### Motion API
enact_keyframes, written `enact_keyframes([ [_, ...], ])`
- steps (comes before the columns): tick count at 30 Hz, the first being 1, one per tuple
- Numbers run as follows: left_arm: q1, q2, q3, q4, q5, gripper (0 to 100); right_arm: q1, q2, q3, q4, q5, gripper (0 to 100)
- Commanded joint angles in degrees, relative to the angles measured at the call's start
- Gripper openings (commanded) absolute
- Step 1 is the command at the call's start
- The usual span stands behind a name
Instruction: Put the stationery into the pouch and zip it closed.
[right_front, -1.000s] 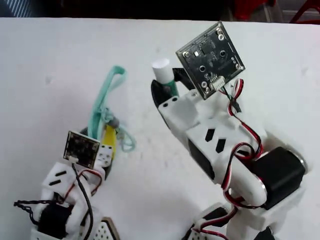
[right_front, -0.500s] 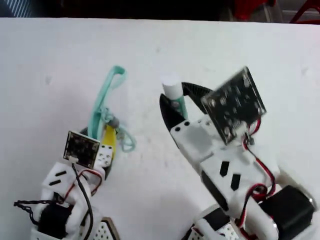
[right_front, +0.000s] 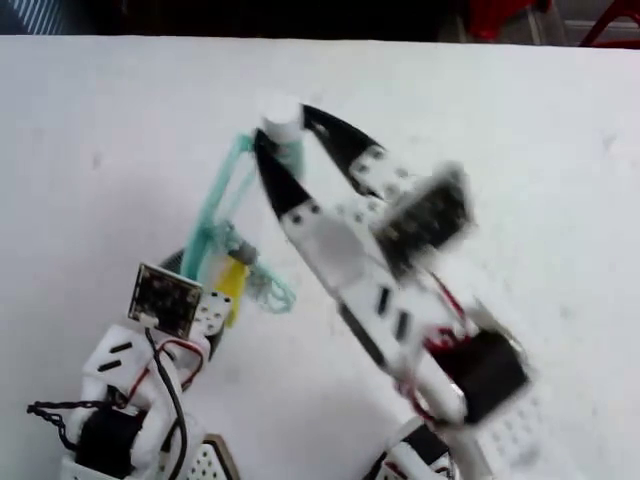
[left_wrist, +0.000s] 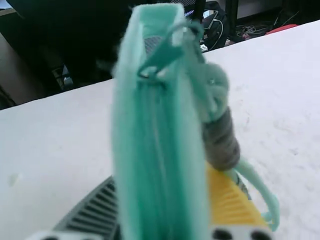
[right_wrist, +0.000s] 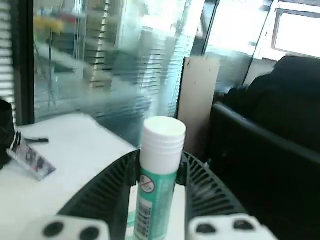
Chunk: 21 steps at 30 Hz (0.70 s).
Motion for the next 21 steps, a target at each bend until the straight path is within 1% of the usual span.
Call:
enact_keyframes([
  [1, -0.9, 0.0, -2.5, 2.4, 1.2, 20, -0.9, 2.9, -0.4, -2.3, -2.4, 1.6],
  [3, -1.5, 0.0, -3.3, 2.8, 1.2, 20, -0.6, 3.7, -0.3, -2.3, -4.7, 1.6],
  [5, -1.8, 0.0, -3.3, 2.6, 1.2, 20, 0.0, 4.5, 0.2, -2.8, -5.3, 1.6],
  [11, -1.8, 0.0, -3.2, 2.6, 1.1, 20, 0.0, 8.3, 1.7, -10.0, -5.4, 1.6],
  [17, -1.8, 0.0, -3.2, 2.6, 1.1, 20, 0.1, 13.4, 1.5, -13.0, -5.4, 1.6],
  [21, -1.8, 0.0, -3.1, 2.6, 1.1, 20, 0.0, 14.8, 2.5, -12.9, -5.5, 1.6],
])
